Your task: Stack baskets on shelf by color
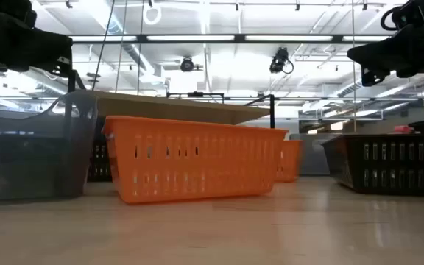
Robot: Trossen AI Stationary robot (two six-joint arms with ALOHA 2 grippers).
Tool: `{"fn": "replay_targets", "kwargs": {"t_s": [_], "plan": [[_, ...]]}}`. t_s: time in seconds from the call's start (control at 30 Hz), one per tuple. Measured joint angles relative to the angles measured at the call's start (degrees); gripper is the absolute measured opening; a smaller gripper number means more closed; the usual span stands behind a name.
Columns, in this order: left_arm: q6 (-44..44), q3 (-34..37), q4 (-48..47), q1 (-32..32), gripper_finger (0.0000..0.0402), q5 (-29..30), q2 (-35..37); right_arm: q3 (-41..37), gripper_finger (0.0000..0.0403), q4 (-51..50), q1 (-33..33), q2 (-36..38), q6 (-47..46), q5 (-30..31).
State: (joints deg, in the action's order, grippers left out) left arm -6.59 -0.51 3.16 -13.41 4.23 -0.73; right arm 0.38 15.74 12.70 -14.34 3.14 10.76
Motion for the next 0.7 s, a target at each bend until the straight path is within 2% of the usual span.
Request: {"fn": "replay_targets", "kwargs": {"t_s": [0.7], "plan": [[0.0,0.0,0.0,0.0,0.0034,0.0,0.0,0.0,0.0012,0.0,0.0,0.0,0.0,0.0]]}}
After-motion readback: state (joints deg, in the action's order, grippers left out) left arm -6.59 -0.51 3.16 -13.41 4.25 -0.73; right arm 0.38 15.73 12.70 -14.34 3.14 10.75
